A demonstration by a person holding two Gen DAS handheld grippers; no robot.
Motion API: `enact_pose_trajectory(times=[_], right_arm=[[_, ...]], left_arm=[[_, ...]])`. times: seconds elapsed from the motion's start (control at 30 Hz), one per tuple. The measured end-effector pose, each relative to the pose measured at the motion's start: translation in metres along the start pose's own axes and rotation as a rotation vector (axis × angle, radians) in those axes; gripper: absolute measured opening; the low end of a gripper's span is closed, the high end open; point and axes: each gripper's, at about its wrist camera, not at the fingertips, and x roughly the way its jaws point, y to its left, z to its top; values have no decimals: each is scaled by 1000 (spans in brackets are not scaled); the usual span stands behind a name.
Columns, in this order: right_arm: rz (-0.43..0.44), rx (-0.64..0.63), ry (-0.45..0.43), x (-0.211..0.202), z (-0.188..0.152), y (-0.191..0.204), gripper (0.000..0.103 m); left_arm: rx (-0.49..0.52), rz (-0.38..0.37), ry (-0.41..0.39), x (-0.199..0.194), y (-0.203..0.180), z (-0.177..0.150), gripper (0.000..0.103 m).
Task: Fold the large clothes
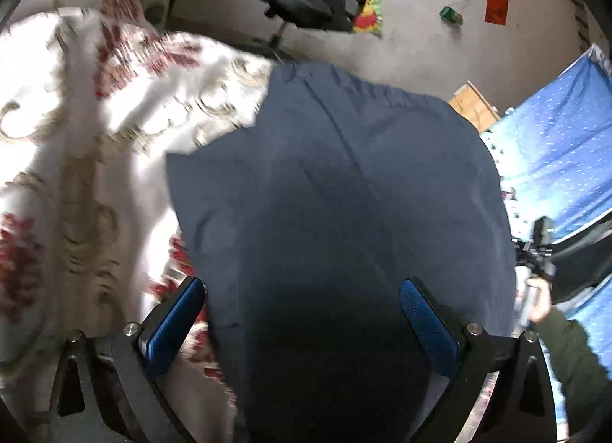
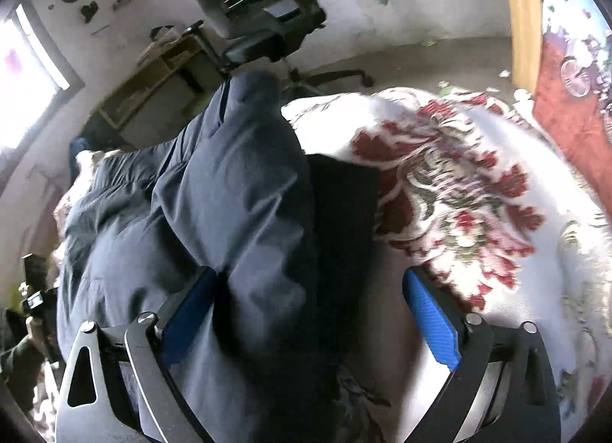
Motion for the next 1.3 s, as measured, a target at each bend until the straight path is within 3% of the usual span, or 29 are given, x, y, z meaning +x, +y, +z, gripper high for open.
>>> enact_pose_trajectory(times=[0.2, 0.4, 0.47, 0.5, 0.67, 0.77, 0.97, 1.3], right_arm=[[186, -16, 140, 32, -8, 17, 101], [218, 46, 196, 52, -12, 17, 102], [199, 52, 199, 54, -14, 21, 100], [195, 51, 201, 55, -16, 24, 97], [186, 67, 177, 44, -23, 40, 59], [162, 64, 157, 32, -23, 48, 44], [78, 21, 128, 12, -18, 69, 31], [21, -5, 28, -23, -16, 94, 20]], left_arm=[[-77, -112, 29, 14, 15, -5, 103], [-61, -149, 50, 18, 11, -8, 103], [-48, -130, 50, 17, 5, -9, 93], [-36, -119, 45, 15, 1, -9, 90], [29, -38, 9, 8, -25, -8, 62], [77, 38, -14, 3, -45, -10, 50], [194, 181, -51, -11, -85, -13, 35], [232, 227, -113, -34, -93, -27, 22]])
